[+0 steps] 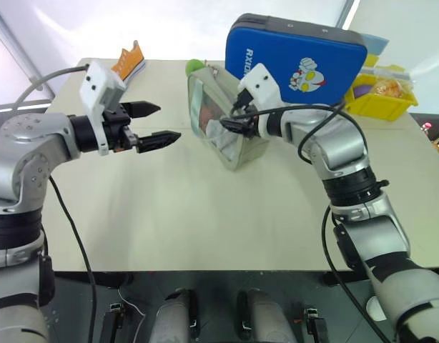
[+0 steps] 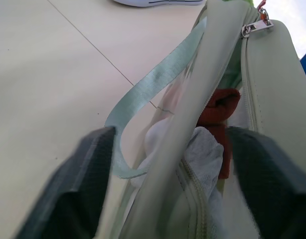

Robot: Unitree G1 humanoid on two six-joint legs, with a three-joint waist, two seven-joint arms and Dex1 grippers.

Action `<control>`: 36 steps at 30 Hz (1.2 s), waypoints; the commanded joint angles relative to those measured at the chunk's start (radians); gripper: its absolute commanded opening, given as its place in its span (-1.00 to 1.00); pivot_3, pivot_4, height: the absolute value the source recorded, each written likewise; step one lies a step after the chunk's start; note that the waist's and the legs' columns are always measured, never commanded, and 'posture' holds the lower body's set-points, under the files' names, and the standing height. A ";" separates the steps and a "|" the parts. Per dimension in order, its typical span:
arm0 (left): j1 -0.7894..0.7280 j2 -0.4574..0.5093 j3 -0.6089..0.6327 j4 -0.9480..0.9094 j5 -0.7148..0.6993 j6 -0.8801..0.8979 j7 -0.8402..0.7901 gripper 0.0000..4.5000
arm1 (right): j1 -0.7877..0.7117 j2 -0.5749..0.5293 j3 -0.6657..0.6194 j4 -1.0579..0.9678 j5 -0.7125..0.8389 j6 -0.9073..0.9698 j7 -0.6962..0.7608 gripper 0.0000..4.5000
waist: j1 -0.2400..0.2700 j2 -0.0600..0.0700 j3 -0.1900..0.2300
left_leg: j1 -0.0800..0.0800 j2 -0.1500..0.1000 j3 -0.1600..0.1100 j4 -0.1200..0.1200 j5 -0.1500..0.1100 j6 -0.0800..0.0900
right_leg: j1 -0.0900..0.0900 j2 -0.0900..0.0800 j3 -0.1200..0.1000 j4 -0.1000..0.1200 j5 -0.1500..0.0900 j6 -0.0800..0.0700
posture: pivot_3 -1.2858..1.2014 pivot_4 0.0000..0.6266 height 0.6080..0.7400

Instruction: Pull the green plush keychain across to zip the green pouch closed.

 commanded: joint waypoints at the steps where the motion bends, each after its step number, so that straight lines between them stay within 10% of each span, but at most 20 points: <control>1: -0.011 0.020 0.053 -0.033 -0.018 -0.001 0.023 1.00 | -0.033 -0.005 0.013 0.001 -0.032 -0.061 0.045 -0.48 | 0.000 0.000 0.000 | 0.000 0.000 0.000 0.001 0.000 0.000 | 0.000 0.000 0.000 0.000 0.000 0.000 | 0.03 -0.52 1.00; 3: -0.009 0.023 0.055 -0.031 -0.018 -0.002 0.029 1.00 | -0.034 -0.021 0.029 0.015 -0.054 -0.108 0.085 -0.97 | 0.000 0.000 0.000 | 0.000 0.000 -0.001 0.001 0.000 0.000 | 0.001 0.001 0.000 0.000 0.000 0.000 | 0.03 -0.52 1.00; 11: 0.011 0.083 0.082 0.030 0.006 -0.040 0.007 1.00 | -0.003 -0.197 -0.011 0.118 -0.045 -0.636 0.465 -0.99 | 0.002 0.000 0.000 | 0.000 0.000 -0.001 0.002 -0.001 0.001 | 0.001 0.001 0.000 -0.001 0.000 0.000 | 0.03 -0.52 1.00; 23: 0.016 0.091 0.070 0.033 -0.006 -0.058 0.017 1.00 | 0.138 -0.223 -0.062 0.131 0.022 -0.779 0.707 -0.99 | 0.004 0.000 0.000 | 0.001 0.001 -0.001 0.005 -0.001 0.001 | 0.003 0.002 0.000 0.000 0.000 0.000 | 0.03 -0.52 1.00; 29: 0.031 0.117 0.086 0.045 -0.006 -0.055 0.005 1.00 | 0.157 -0.275 -0.119 -0.066 0.096 -0.537 0.699 0.11 | 0.001 0.000 0.000 | 0.002 0.002 -0.001 0.006 0.000 0.000 | 0.003 0.002 0.000 0.003 0.001 0.001 | 0.03 -0.52 1.00; 36: 0.104 0.165 0.116 0.119 0.038 -0.103 -0.001 1.00 | 0.262 -0.367 -0.189 -0.231 0.136 -0.383 0.645 0.11 | 0.007 -0.001 0.000 | 0.002 0.001 -0.002 0.006 -0.001 0.001 | 0.004 0.002 0.000 0.001 0.000 0.001 | 0.03 -0.52 1.00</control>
